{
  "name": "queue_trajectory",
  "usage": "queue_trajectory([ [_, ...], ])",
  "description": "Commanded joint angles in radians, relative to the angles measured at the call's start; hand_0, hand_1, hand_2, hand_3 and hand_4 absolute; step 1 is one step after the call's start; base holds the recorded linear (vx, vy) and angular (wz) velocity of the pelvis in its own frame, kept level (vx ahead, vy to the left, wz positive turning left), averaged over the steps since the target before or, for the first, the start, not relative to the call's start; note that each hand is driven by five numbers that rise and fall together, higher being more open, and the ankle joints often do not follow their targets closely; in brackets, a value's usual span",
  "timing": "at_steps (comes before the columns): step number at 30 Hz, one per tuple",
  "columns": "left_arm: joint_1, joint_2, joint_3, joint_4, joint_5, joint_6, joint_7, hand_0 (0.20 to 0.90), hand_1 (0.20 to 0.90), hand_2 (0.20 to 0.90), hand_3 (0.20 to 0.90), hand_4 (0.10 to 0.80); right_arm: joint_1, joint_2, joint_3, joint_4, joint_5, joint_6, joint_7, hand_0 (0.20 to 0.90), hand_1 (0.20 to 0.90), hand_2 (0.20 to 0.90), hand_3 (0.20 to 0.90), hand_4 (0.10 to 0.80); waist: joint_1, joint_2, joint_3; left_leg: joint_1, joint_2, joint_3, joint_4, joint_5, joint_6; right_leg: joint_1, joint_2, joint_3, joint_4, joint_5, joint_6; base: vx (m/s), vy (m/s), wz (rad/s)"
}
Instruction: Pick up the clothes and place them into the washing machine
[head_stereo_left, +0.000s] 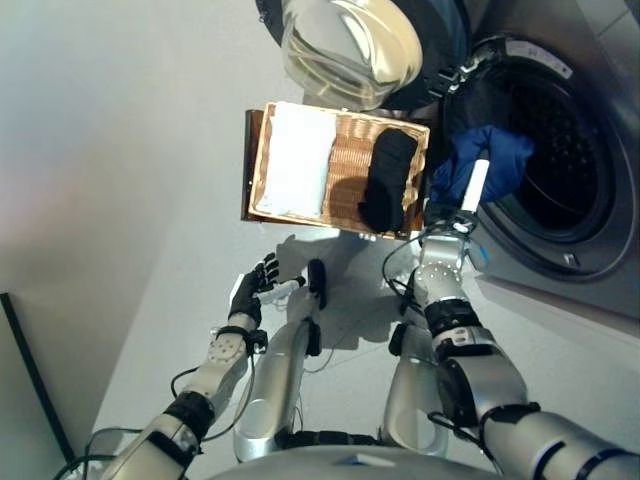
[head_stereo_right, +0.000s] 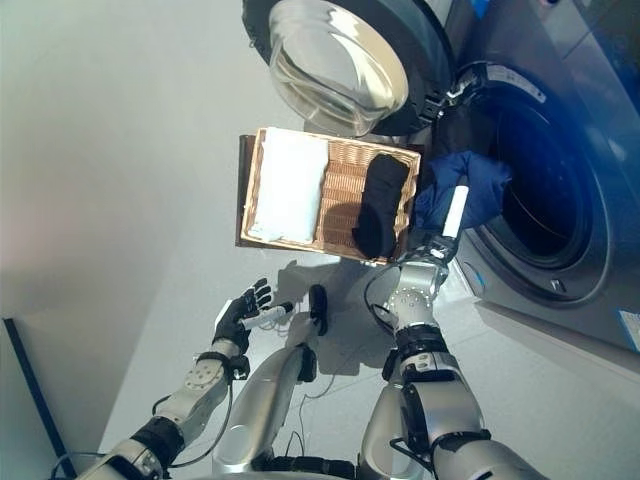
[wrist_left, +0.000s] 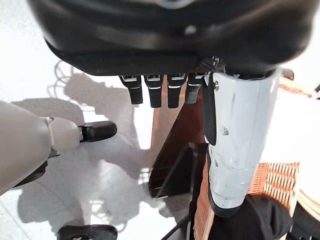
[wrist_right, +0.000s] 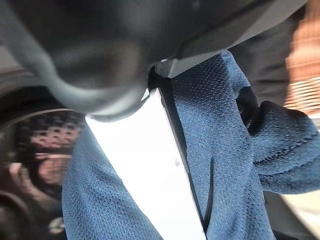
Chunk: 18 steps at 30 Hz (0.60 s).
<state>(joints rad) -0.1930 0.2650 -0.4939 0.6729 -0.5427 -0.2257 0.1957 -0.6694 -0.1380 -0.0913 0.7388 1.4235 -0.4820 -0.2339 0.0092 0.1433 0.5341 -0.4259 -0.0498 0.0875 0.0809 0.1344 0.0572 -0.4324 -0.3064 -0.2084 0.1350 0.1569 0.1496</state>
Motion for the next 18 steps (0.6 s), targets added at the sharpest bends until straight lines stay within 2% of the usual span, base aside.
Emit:
queue_trajectory([
  [1, 0.024, -0.005, -0.015, -0.03, -0.004, -0.044, 0.003, 0.9, 0.9, 0.9, 0.9, 0.8, -0.054, -0.046, -0.019, -0.052, -0.034, -0.047, 0.023, 0.2, 0.2, 0.2, 0.2, 0.3, -0.011, 0.035, -0.052, -0.024, 0.017, -0.021, 0.111, -0.13, -0.079, -0.01, -0.046, 0.063, 0.047, -0.055, 0.025, -0.002, 0.018, -0.04],
  [7, 0.026, -0.005, -0.013, -0.033, -0.003, -0.044, 0.004, 0.9, 0.9, 0.9, 0.9, 0.8, -0.034, -0.067, -0.067, -0.03, -0.019, -0.064, 0.016, 0.2, 0.2, 0.2, 0.2, 0.3, -0.024, 0.041, -0.052, -0.027, 0.015, -0.015, 0.115, -0.134, -0.079, -0.016, -0.047, 0.071, 0.052, -0.056, 0.025, 0.002, 0.003, -0.02],
  [13, 0.04, 0.001, -0.016, -0.032, -0.008, -0.047, -0.006, 0.9, 0.9, 0.9, 0.9, 0.8, -0.1, -0.174, -0.14, 0.03, -0.011, -0.082, -0.021, 0.2, 0.2, 0.2, 0.2, 0.3, -0.027, 0.064, -0.058, -0.028, 0.008, -0.009, 0.114, -0.138, -0.08, -0.019, -0.049, 0.081, 0.049, -0.058, 0.027, 0.01, 0.01, -0.07],
  [18, 0.054, 0.014, -0.032, -0.043, -0.016, -0.049, -0.019, 0.9, 0.9, 0.9, 0.9, 0.8, -0.219, -0.319, -0.166, 0.126, -0.007, -0.074, -0.055, 0.2, 0.2, 0.2, 0.2, 0.3, -0.017, 0.09, -0.066, -0.025, 0.004, -0.006, 0.104, -0.134, -0.083, -0.025, -0.049, 0.089, 0.05, -0.062, 0.029, 0.001, 0.001, -0.01],
])
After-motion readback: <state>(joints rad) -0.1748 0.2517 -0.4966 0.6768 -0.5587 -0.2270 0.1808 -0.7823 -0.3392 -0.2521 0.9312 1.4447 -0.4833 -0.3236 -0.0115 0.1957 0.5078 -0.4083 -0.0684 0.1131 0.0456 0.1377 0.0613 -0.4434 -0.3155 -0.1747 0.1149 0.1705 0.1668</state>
